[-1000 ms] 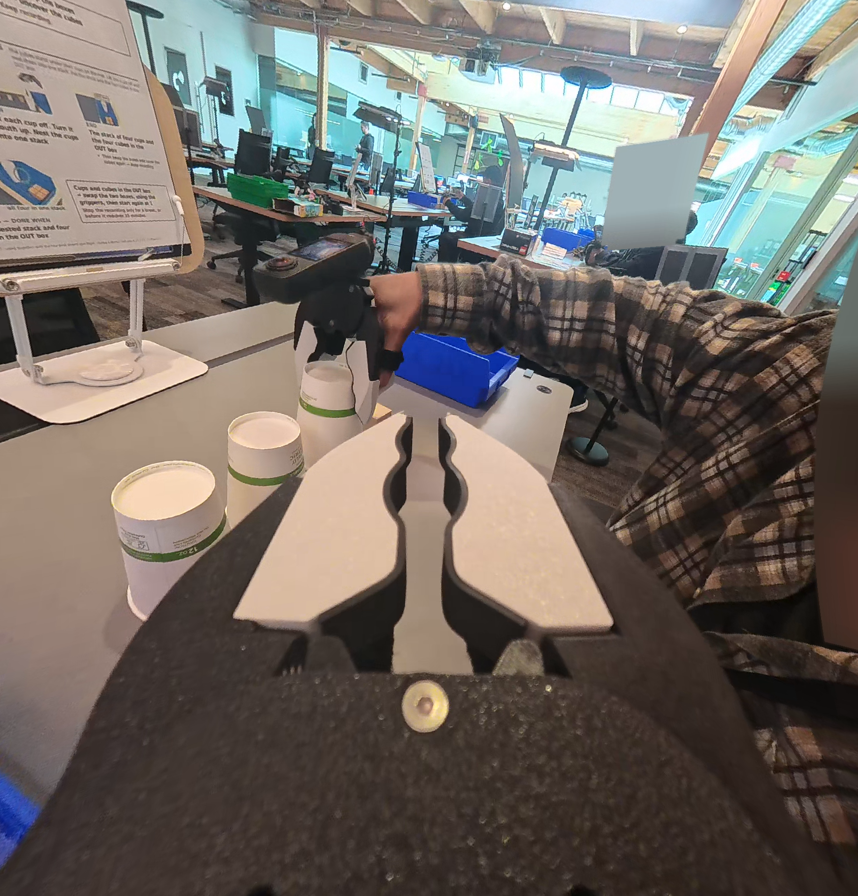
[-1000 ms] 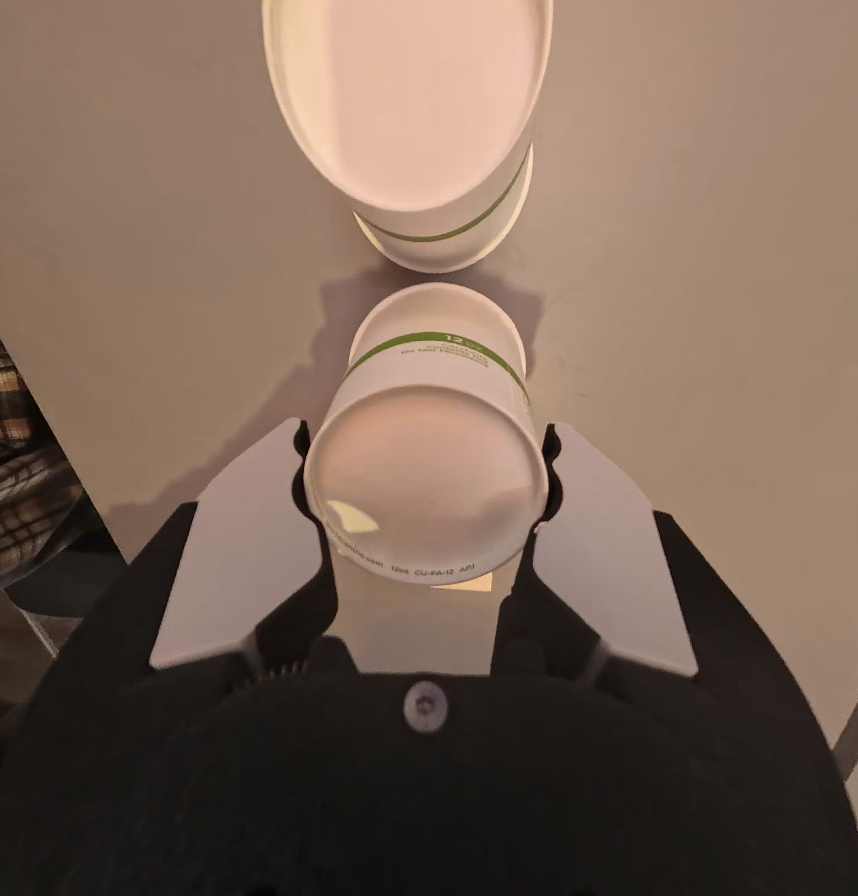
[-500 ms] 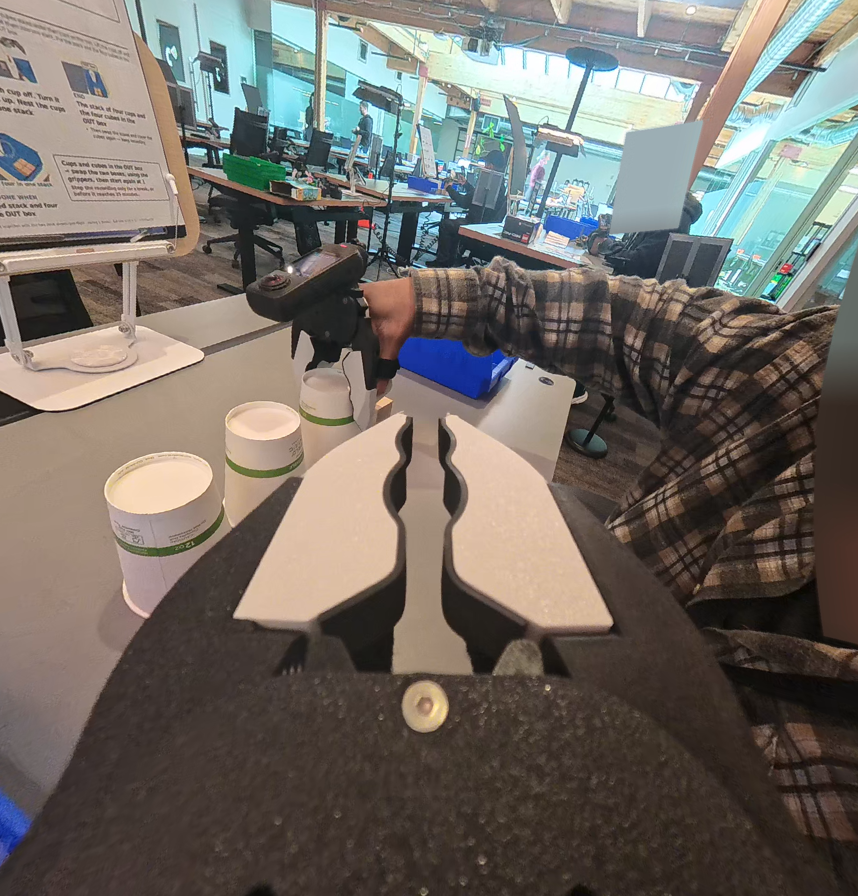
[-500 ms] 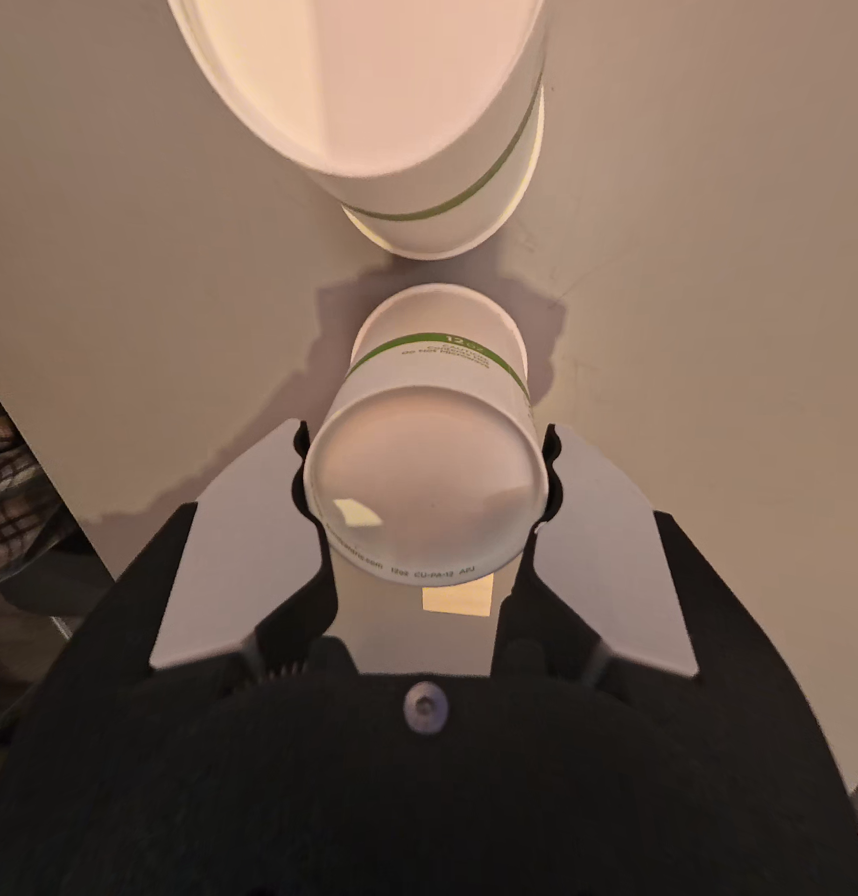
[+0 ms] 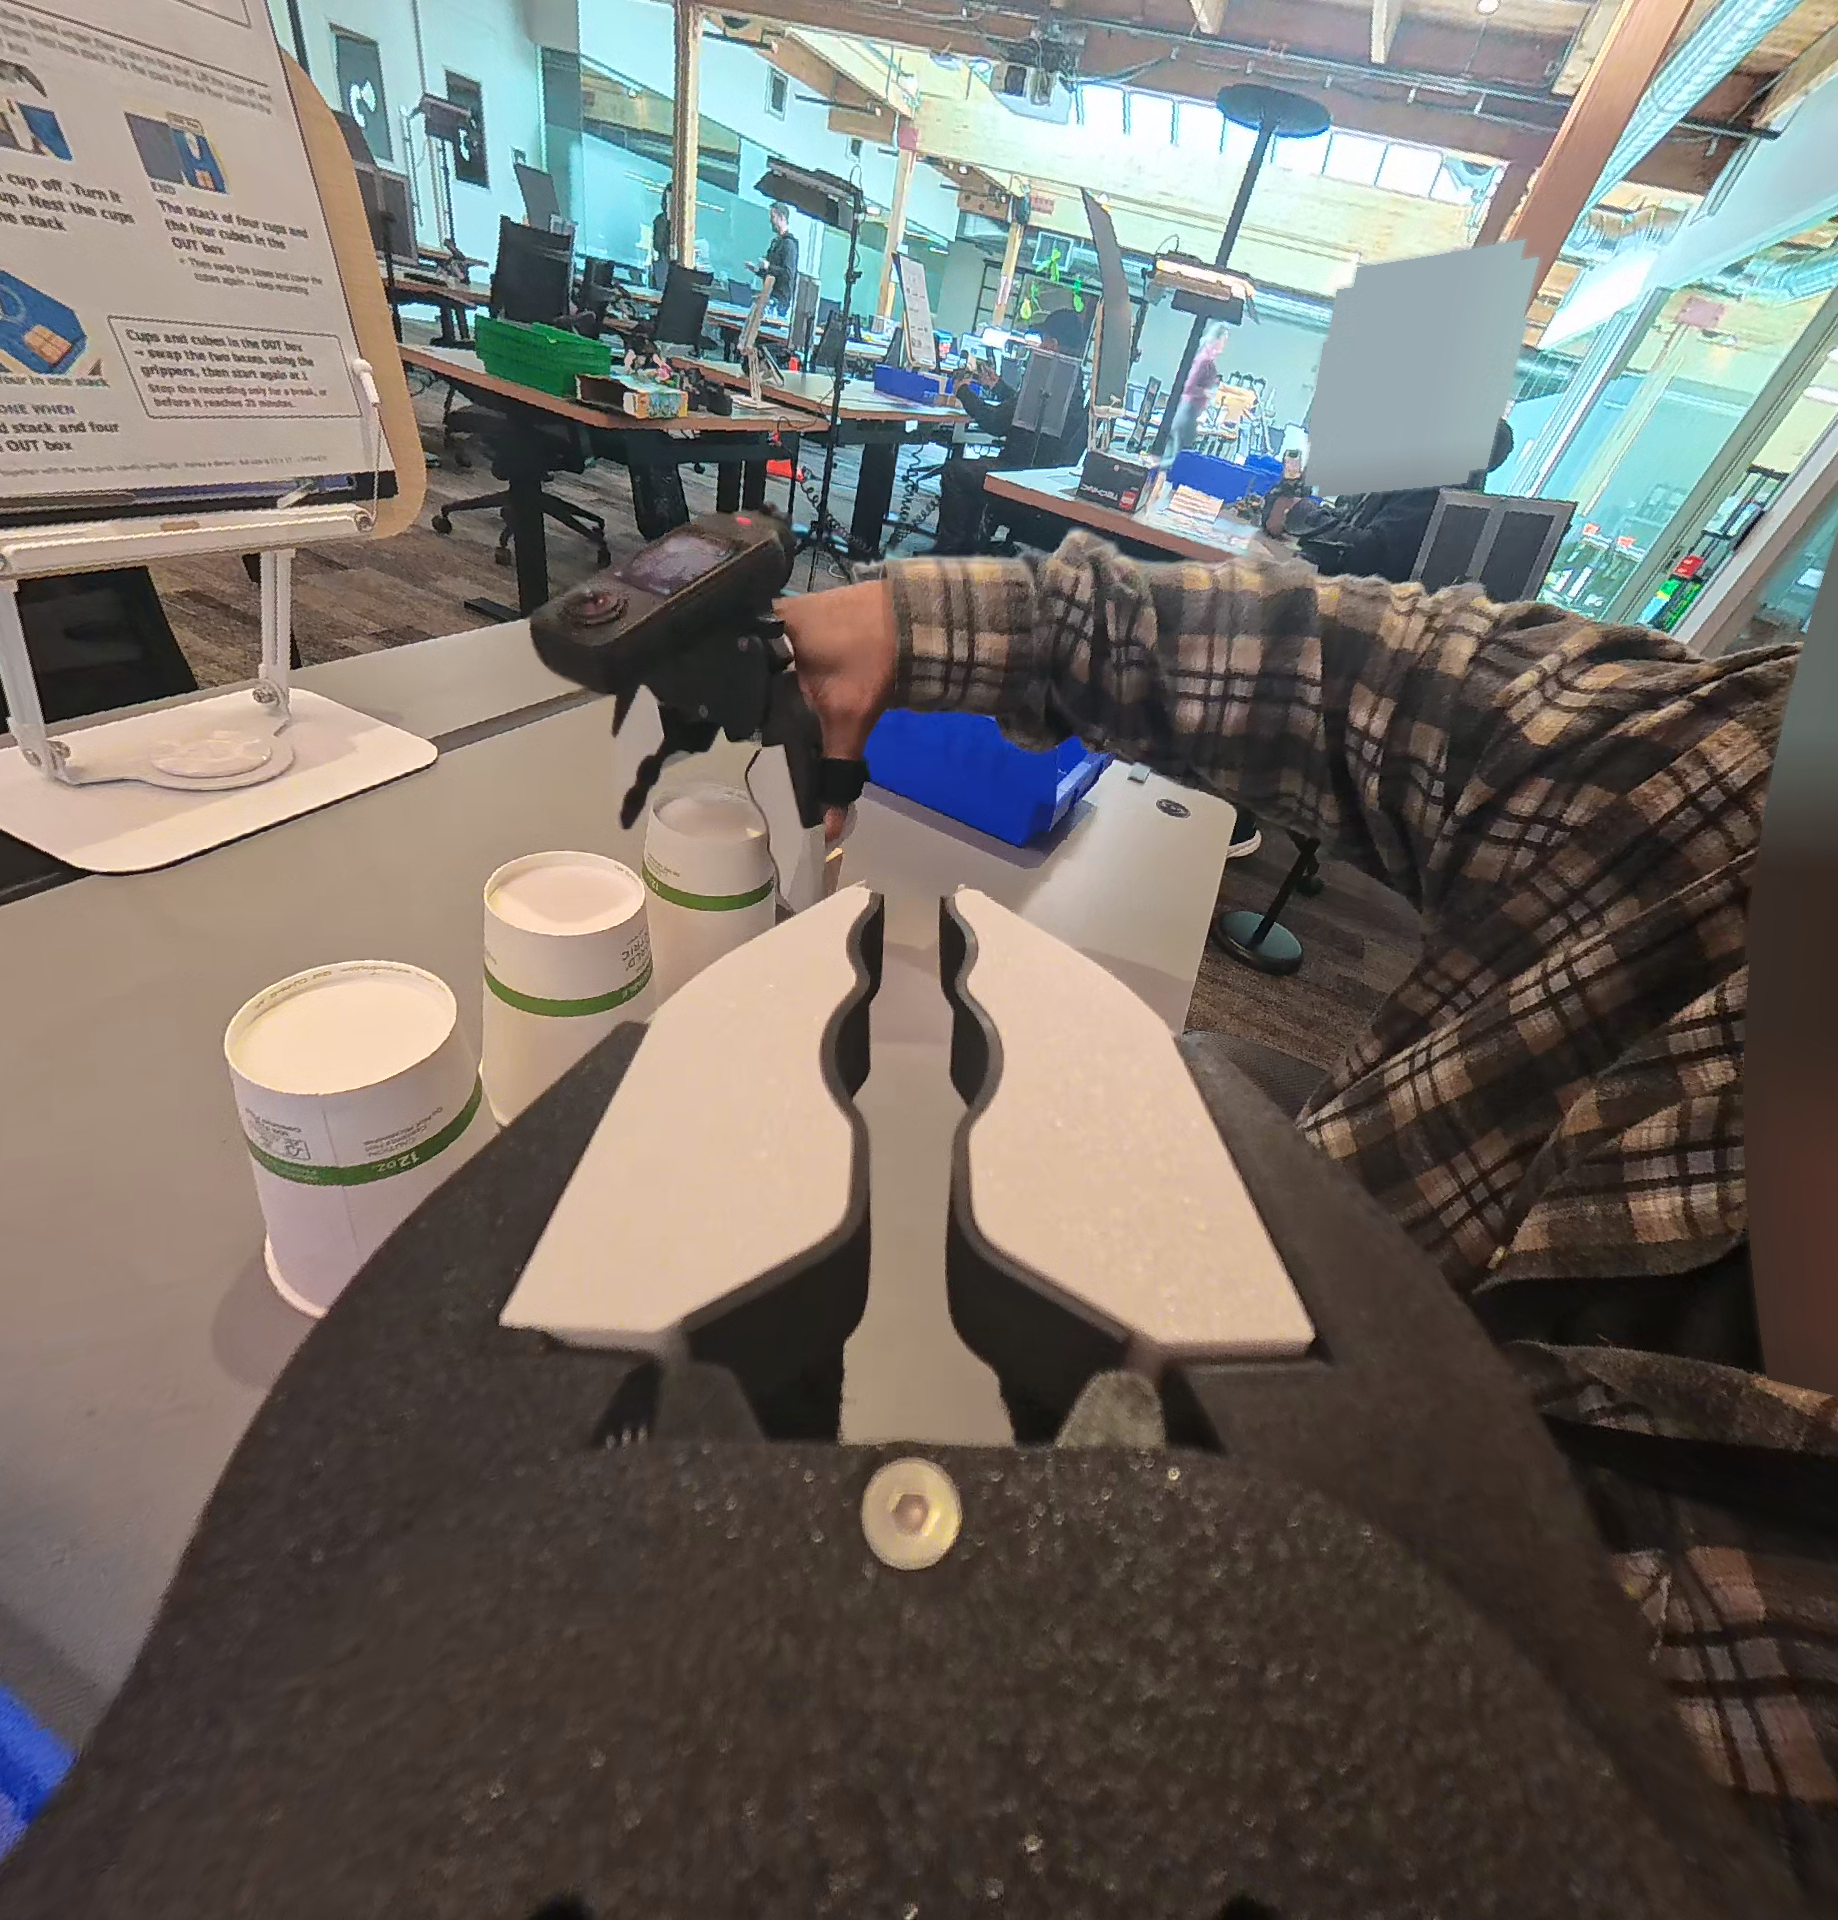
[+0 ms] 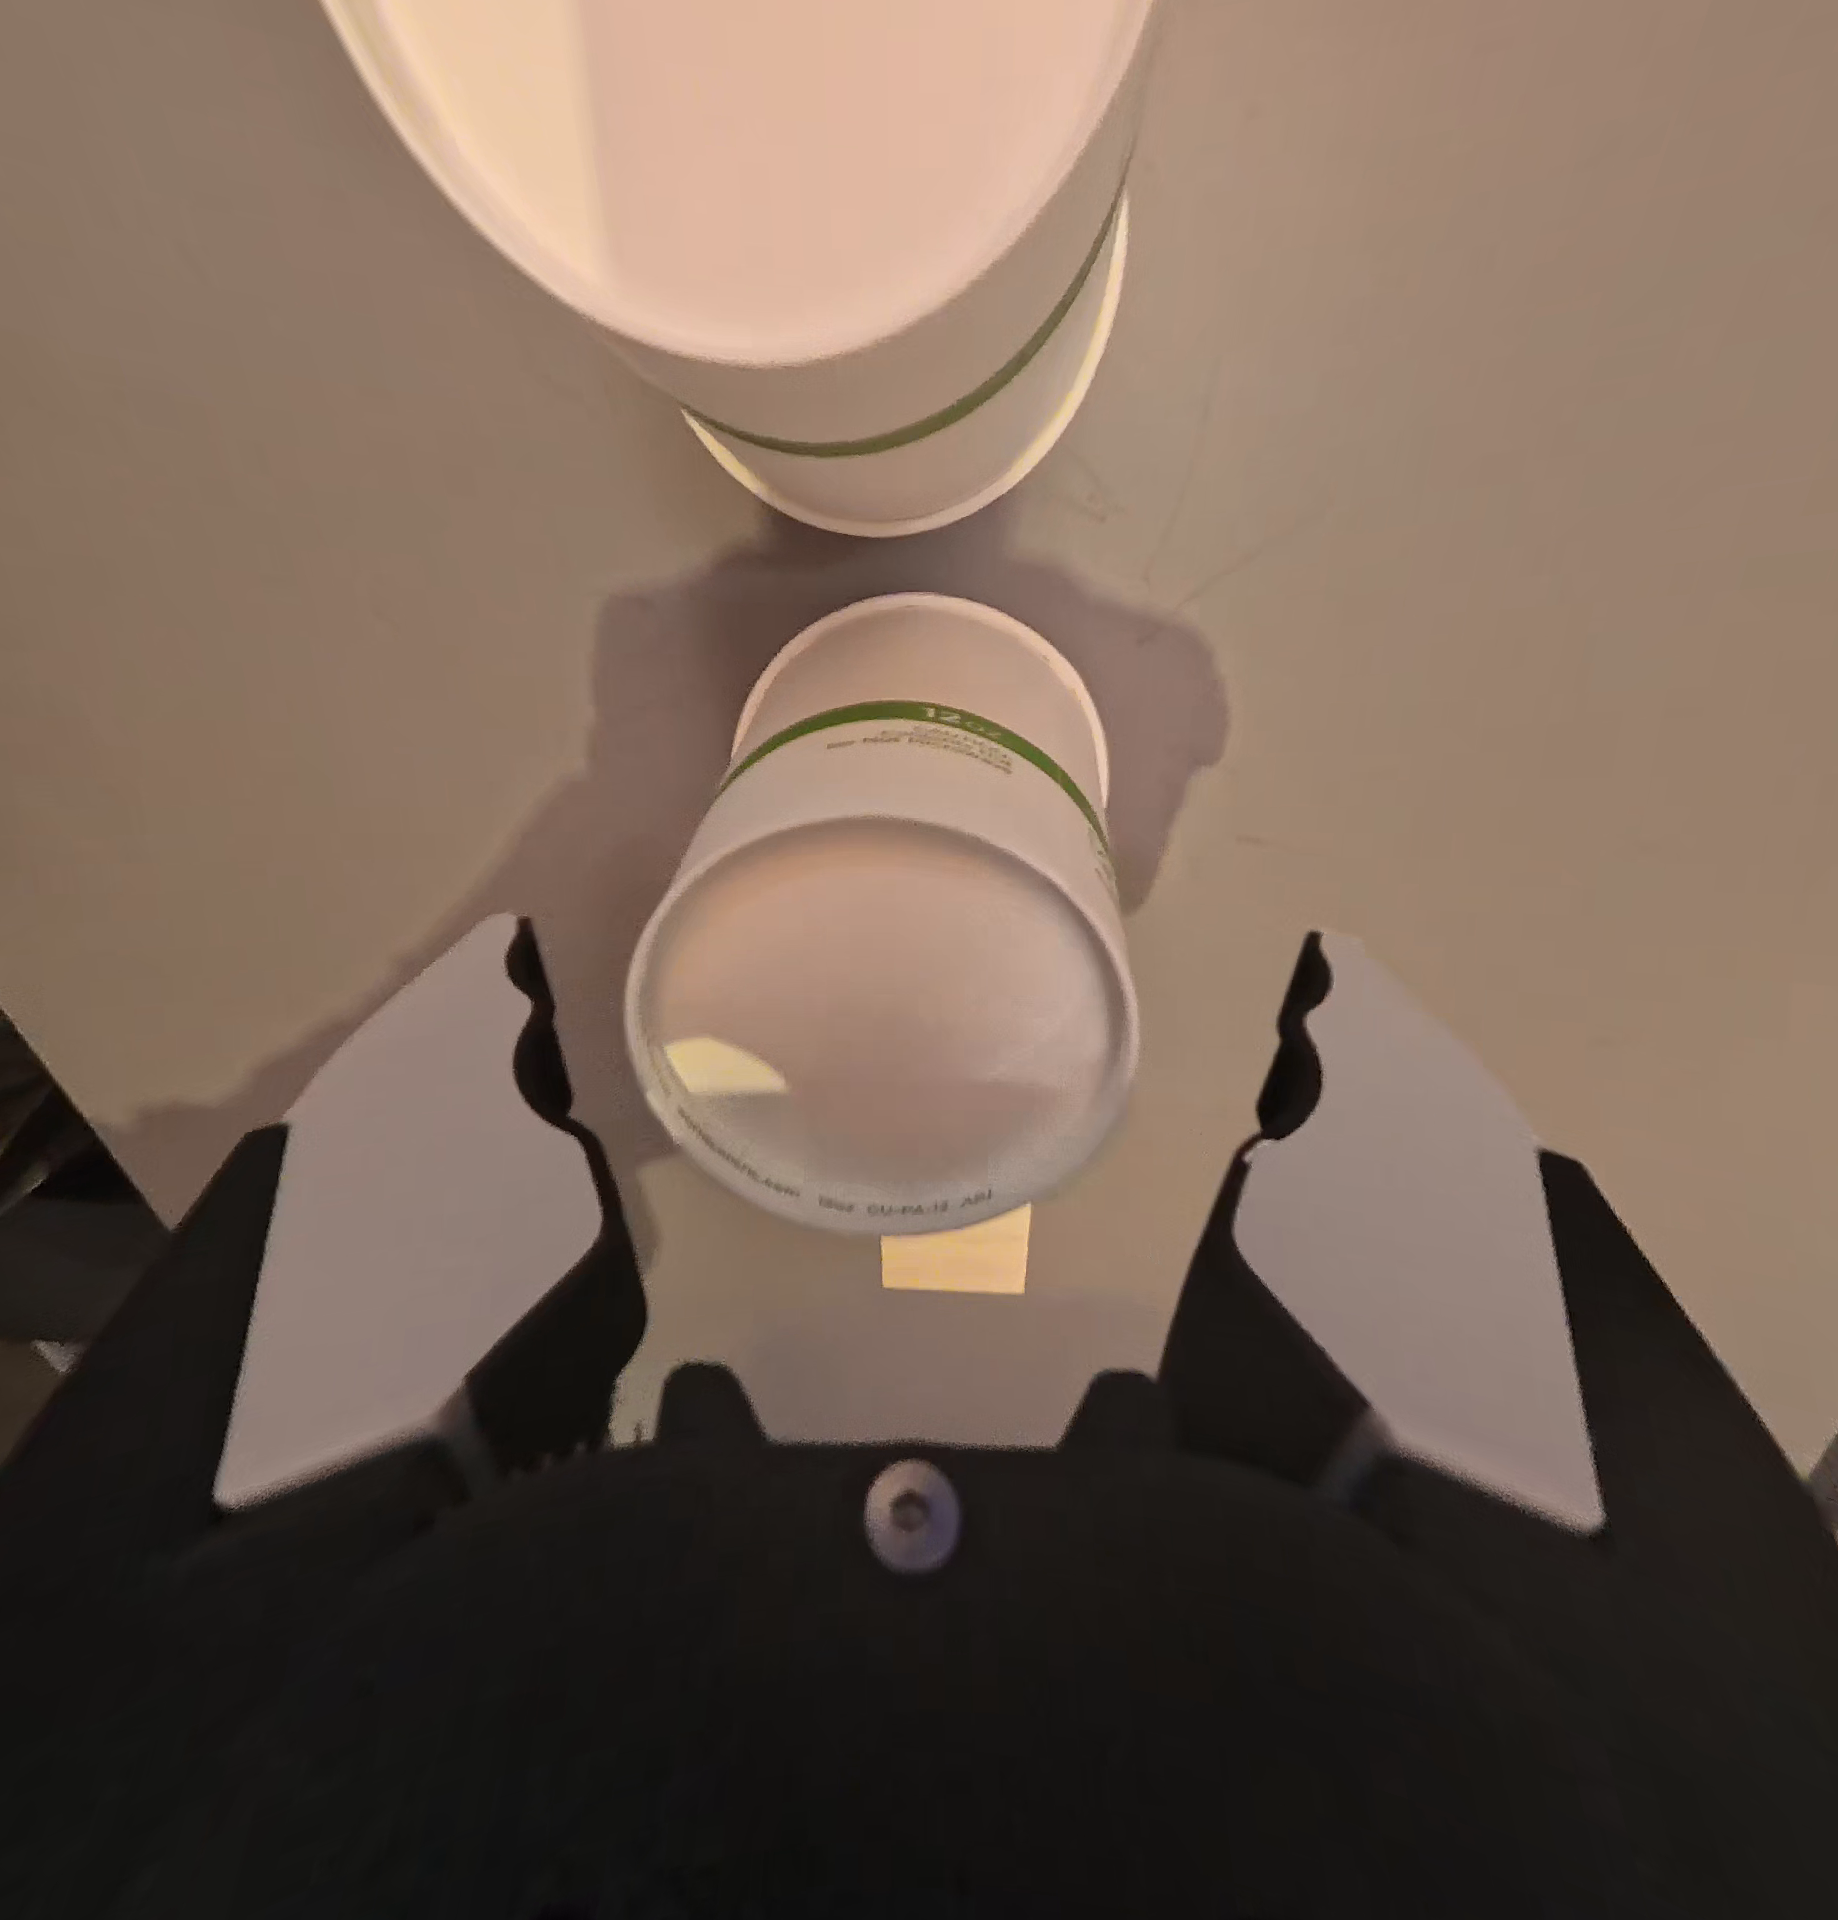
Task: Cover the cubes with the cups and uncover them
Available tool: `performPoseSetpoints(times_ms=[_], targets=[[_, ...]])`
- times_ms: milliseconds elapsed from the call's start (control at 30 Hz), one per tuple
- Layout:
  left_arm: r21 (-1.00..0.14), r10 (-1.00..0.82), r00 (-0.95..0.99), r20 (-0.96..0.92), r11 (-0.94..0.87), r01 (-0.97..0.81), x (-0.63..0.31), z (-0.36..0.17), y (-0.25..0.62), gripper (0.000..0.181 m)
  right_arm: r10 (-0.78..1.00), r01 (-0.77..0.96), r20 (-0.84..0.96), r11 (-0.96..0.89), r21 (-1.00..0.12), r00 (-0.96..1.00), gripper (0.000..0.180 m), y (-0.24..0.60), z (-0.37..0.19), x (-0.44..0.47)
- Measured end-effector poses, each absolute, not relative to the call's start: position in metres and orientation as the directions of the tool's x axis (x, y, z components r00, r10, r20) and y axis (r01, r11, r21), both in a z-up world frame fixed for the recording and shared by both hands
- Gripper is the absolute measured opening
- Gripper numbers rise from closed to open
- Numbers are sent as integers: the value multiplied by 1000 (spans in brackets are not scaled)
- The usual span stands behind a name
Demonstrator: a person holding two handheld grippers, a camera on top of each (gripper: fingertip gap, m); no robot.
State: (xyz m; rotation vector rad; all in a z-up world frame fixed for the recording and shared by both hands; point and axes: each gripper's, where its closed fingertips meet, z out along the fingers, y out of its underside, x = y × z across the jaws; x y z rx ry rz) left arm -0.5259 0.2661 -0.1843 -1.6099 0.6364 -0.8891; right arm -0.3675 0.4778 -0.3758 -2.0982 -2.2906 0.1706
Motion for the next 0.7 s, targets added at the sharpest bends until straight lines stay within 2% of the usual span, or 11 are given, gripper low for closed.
performPoseSetpoints(times_ms=[33,133,333,433,600,700], targets=[[-974,-792,573,209,-219,52,-526,-185,266,9,995,990,-44,86,-115,-91,134,478,-371,-369],[-975,-776,599,199,-220,38,-530,-188,270,10,996,982,-11,80,-172,-83,145,480,-349,-372],[-973,-742,640,202,-229,42,-542,-191,276,15,998,896,60,47,-443,-22,146,474,-269,-371],[-970,-706,682,193,-241,24,-554,-194,279,19,995,847,95,58,-529,-9,146,459,-235,-353],[-974,-540,830,137,-225,15,-613,-187,285,24,987,749,154,70,-658,43,146,418,-196,-311],[-947,-398,914,72,-316,-63,-660,-194,294,32,980,688,176,64,-723,94,146,392,-192,-283]])
